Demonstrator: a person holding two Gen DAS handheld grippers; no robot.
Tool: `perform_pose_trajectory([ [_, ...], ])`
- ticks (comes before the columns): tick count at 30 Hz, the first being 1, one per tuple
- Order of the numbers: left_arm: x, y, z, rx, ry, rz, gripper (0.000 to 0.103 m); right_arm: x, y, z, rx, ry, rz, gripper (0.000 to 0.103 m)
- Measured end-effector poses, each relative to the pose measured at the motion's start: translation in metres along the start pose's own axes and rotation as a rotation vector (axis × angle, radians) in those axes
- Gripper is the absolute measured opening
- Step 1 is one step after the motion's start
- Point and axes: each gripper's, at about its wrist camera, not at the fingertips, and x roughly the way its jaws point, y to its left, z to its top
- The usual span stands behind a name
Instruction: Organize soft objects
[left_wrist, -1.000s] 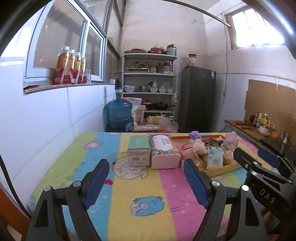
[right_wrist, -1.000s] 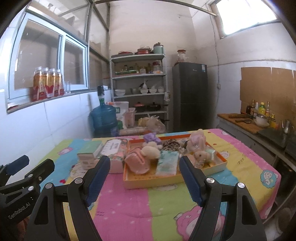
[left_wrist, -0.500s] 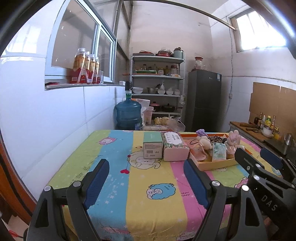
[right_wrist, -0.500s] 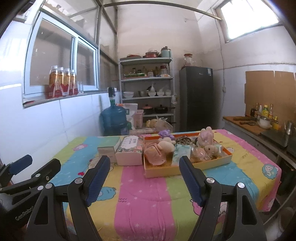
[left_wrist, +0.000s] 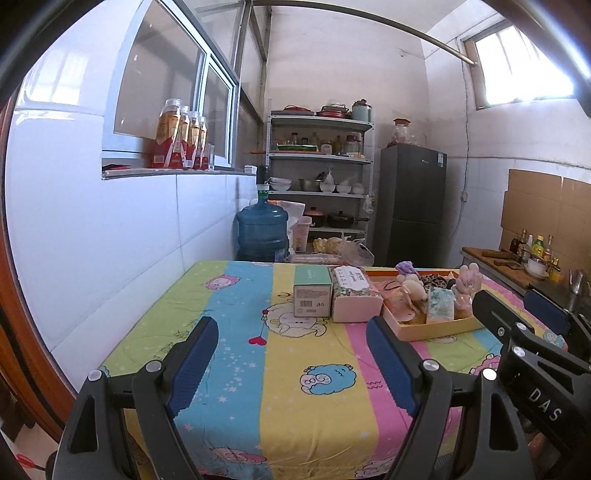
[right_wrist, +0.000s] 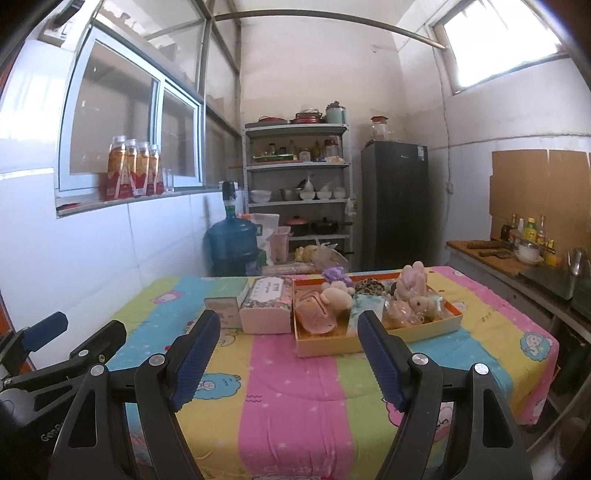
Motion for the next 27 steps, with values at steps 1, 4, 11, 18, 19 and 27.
perform_pose_trajectory([
  [1,0.0001,0.0004,-0.0002,-0.001,0.001,0.0,0.083,-0.0006,0.0009,0.0001,-0.002,0.0,0.001,0.078],
  [4,-0.0006,0.0017,-0.0006,-0.006,0.0,0.0,0.083,-0.0014,0.0023,0.0,-0.007,-0.001,0.001,0.078],
  [11,-0.0025,0.0037,-0.001,-0.01,-0.007,0.003,0.083,-0.003,0.003,0.0002,-0.01,-0.006,0.0,0.078],
  [18,-0.0019,0.0062,-0.0012,-0.015,-0.006,0.001,0.083,-0.0023,0.0032,-0.0002,-0.014,-0.004,0.001,0.078],
  [19,-0.0019,0.0059,-0.0011,-0.015,-0.006,0.002,0.083,-0.0023,0.0032,-0.0003,-0.015,-0.003,0.002,0.078],
  [27,-0.0012,0.0079,-0.0021,-0.017,-0.006,0.004,0.083,-0.0028,0.0032,-0.0005,-0.015,-0.003,0.001,0.078],
])
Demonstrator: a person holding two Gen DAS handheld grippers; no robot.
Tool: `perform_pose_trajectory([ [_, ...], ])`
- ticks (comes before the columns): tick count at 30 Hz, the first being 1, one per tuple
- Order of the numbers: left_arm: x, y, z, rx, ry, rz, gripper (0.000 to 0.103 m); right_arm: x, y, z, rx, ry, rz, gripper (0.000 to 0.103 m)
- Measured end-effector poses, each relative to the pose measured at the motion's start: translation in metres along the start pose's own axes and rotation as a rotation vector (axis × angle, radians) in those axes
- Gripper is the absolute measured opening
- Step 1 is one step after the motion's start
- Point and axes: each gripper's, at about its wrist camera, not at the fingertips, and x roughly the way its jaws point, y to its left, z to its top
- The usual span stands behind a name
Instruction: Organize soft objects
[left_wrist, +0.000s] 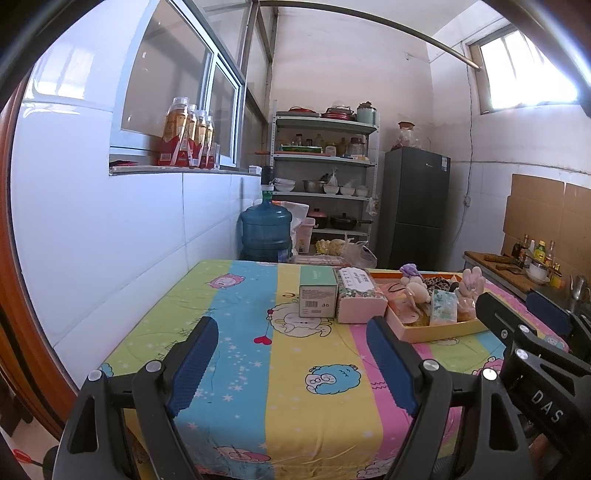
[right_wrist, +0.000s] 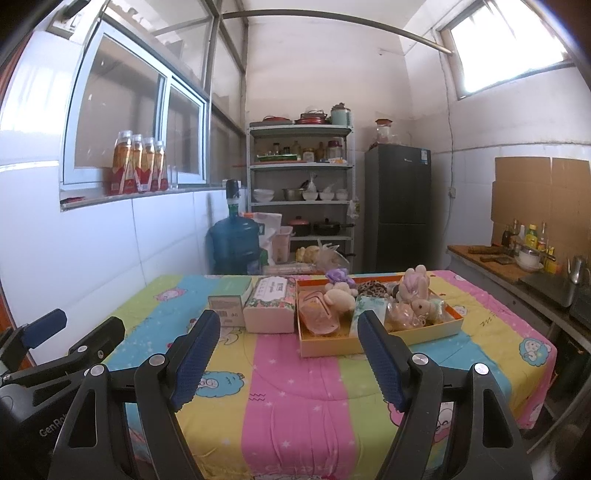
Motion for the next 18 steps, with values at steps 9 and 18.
perform_pose_trajectory([
  [9,-0.0006,0.0003,-0.0004,-0.001,0.0,0.0,0.083,0.0002,-0.0002,-0.0007,-0.003,0.003,0.001,0.078],
  [18,-0.0007,0.0,-0.001,-0.002,0.001,-0.003,0.083,0.0002,-0.0002,-0.0001,-0.008,0.003,0.003,0.078],
])
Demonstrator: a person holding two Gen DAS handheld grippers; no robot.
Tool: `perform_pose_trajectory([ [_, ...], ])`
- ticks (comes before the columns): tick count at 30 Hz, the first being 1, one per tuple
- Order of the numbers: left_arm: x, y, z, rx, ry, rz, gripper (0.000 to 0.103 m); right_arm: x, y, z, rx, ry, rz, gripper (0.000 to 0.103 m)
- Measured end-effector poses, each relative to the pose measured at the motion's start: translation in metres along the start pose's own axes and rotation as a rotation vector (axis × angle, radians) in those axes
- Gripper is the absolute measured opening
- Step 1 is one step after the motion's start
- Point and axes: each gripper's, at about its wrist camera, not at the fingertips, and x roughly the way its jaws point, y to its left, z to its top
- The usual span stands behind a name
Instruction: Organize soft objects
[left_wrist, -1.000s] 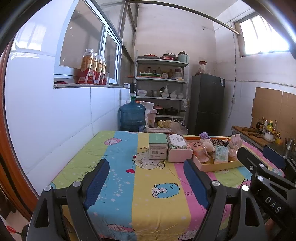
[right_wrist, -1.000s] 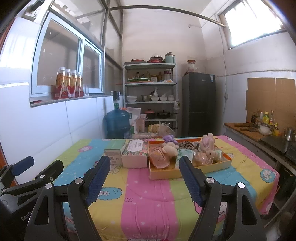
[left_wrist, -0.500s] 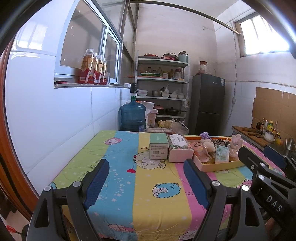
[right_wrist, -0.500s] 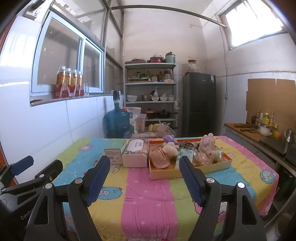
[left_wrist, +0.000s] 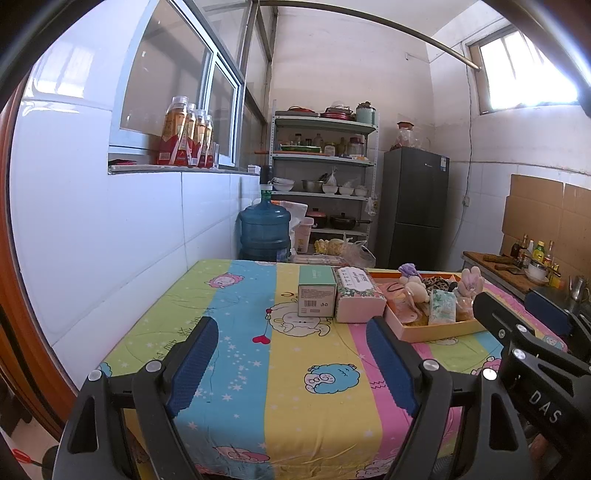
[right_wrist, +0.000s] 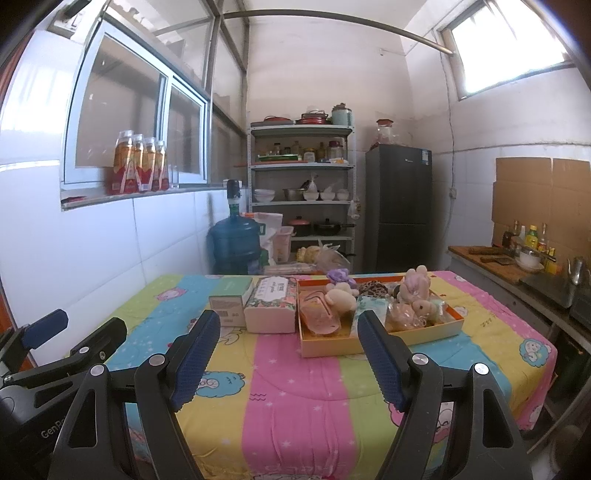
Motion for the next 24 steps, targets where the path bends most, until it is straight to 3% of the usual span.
perform_pose_trajectory([
  [24,-0.0006,-0.0011,-0.0011,-0.001,-0.001,-0.005,0.083,0.0008,0.0018,0.0004,-0.003,0.0,-0.001,0.078],
])
